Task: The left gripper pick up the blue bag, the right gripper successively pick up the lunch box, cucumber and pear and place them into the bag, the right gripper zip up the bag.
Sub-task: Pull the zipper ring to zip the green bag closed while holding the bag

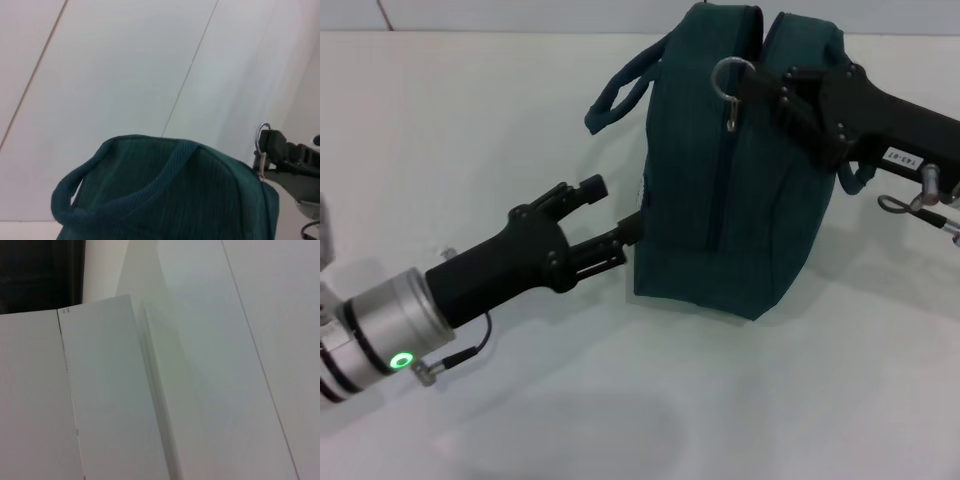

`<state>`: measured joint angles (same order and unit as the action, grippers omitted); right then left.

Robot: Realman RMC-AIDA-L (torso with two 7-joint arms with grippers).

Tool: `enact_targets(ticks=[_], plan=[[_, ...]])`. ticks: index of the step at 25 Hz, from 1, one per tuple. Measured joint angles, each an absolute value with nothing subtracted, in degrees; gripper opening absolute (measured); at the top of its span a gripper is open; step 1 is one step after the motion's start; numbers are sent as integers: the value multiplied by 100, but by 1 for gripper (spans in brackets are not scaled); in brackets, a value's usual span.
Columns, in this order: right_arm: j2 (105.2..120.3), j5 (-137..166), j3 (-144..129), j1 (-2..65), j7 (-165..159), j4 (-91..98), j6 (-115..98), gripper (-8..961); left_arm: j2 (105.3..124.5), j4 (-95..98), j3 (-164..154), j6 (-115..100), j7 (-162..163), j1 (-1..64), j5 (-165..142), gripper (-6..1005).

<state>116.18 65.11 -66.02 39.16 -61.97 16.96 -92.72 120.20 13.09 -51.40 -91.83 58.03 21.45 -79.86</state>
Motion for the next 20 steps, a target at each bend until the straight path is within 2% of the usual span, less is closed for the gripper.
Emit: enact_targets(ticks=[9, 20], plan=[[11619, 6447, -6600, 3902, -6188, 1696, -9271, 2, 12022, 1005, -5163, -8956, 5650, 2576, -8016, 875], [11619, 6419, -6600, 3895, -6187, 1696, -9276, 3, 12030, 944, -5167, -8923, 5627, 2715, -8009, 651]])
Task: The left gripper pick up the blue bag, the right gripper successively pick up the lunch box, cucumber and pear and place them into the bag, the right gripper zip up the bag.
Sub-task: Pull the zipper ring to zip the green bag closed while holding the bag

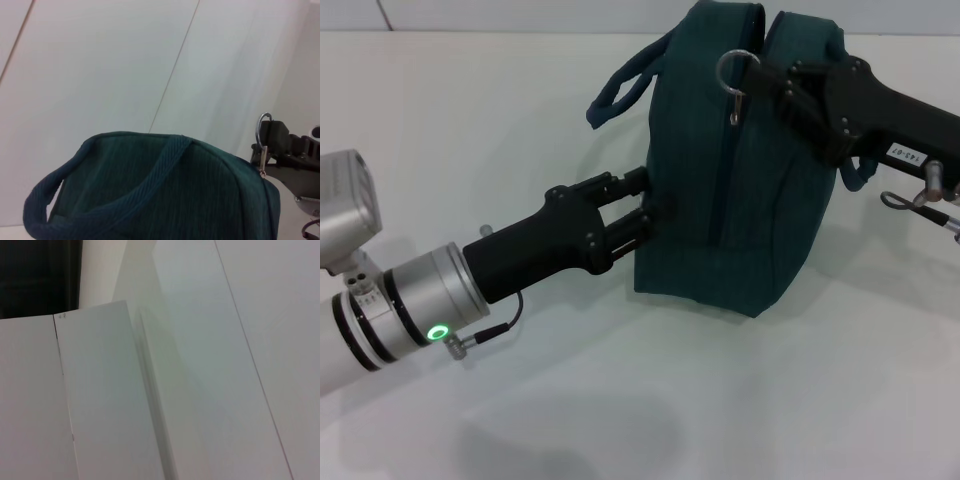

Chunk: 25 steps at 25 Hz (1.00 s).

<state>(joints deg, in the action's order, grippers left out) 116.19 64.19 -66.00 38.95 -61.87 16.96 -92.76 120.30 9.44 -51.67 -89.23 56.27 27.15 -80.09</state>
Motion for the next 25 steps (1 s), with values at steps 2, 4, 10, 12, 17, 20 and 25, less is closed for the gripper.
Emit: enact_targets(ticks=[2, 4, 10, 12, 17, 20, 25], plan=[[11619, 6418, -6600, 3897, -6187, 1696, -9285, 3, 12029, 946, -5168, -8908, 5626, 2719, -8013, 607], [11619, 6416, -6600, 3897, -6187, 1696, -9287, 3, 12028, 960, -5168, -8899, 5625, 2723, -8030, 562], [11619, 6380, -6600, 3900, -6191, 1696, -9301, 3, 12010, 965, -5256, -8889, 5625, 2778, -8085, 394], [11619, 6364, -6600, 3901, -6192, 1696, -9311, 3, 12009, 980, -5302, -8889, 5625, 2783, -8086, 315], [11619, 6350, -6600, 3886, -6207, 1696, -9316, 3, 12005, 989, -5373, -8912, 5625, 2801, -8088, 176], [11619, 6301, -6601, 3884, -6349, 1684, -9316, 3, 12000, 991, -5401, -8928, 5625, 2804, -8087, 128], [11619, 6259, -6600, 3897, -6857, 1656, -9293, 3, 11997, 1001, -5494, -8933, 5605, 2804, -8087, 89]])
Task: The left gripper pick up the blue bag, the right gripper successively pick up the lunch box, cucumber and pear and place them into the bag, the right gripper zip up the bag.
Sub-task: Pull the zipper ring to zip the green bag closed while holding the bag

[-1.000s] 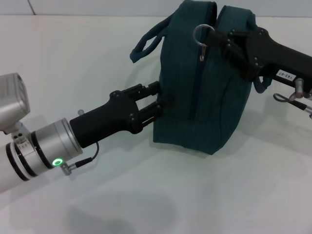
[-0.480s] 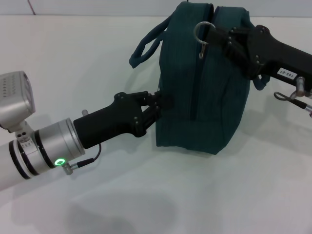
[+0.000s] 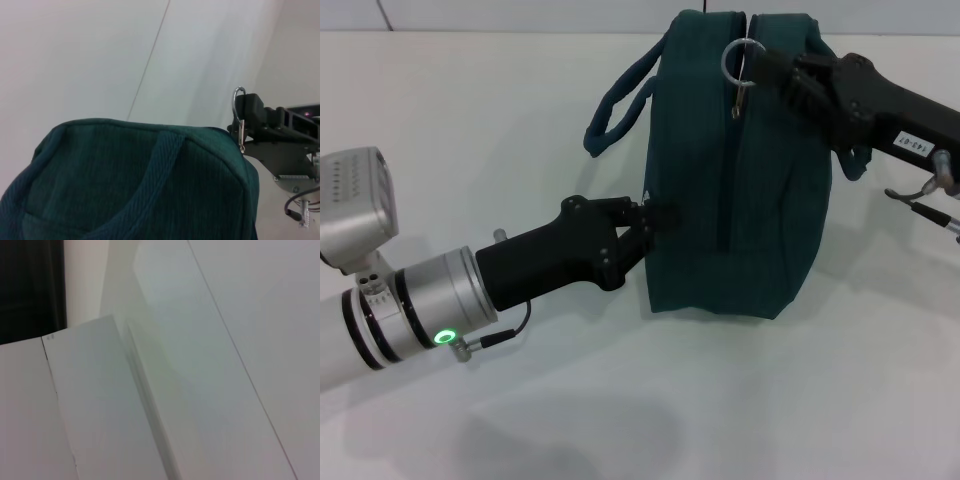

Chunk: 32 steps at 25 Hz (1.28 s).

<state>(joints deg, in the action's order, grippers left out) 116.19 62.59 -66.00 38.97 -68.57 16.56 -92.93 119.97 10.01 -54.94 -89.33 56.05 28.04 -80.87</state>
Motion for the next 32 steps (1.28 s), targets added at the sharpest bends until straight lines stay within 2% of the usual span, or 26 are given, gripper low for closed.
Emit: enact_targets(ticks=[32], plan=[[11610, 5832, -6553, 3841, -7032, 1643, -8613, 3, 11900, 1312, -6591, -9826, 5563, 2553, -8827, 73]])
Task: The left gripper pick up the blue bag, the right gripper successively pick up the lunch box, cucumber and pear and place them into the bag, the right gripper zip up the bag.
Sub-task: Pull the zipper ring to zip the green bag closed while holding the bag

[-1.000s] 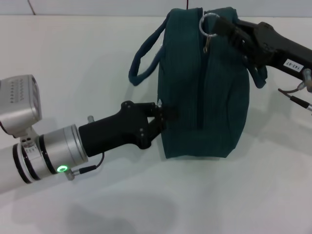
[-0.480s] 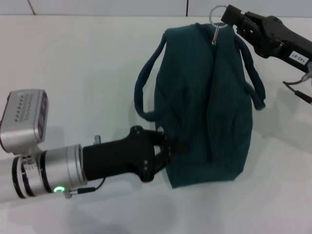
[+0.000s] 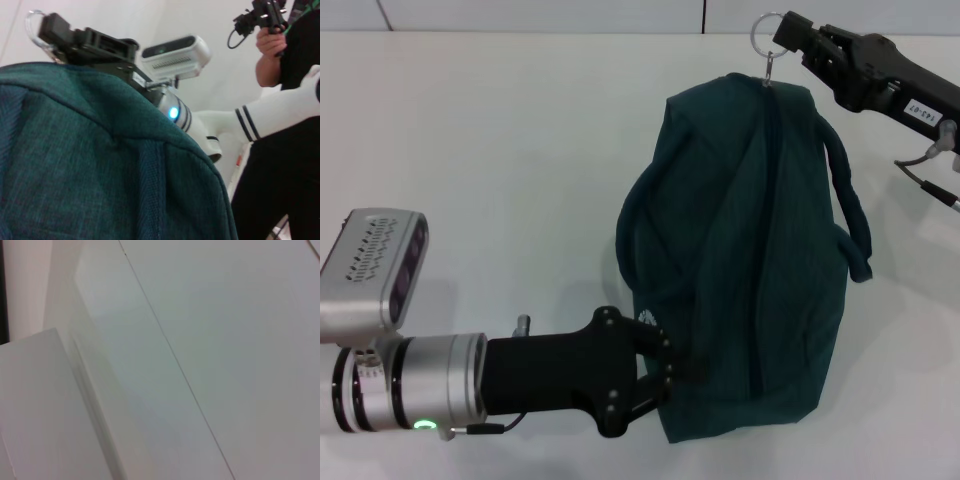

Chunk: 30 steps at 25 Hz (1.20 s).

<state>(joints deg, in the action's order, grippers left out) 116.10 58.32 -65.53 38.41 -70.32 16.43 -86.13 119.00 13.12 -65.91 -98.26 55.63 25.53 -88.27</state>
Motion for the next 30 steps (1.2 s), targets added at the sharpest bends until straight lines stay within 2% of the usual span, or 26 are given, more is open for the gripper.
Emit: enact_targets(ticks=[11, 22, 27, 30], plan=[[11619, 5646, -6562, 3819, -7200, 1640, -8387, 2, 11765, 1423, -5968, -9707, 5558, 2334, -8910, 70], [11610, 5138, -6557, 3688, -7525, 1348, -8377, 2, 11828, 1538, -4547, -9212, 5557, 1969, -8841, 67], [11610, 5095, -6553, 3681, -7526, 1345, -8375, 2, 11809, 1696, -4538, -9230, 5760, 1940, -8689, 141], [11614, 5087, -6553, 3683, -7526, 1344, -8375, 2, 11809, 2485, -4538, -9266, 6568, 1822, -8647, 185]])
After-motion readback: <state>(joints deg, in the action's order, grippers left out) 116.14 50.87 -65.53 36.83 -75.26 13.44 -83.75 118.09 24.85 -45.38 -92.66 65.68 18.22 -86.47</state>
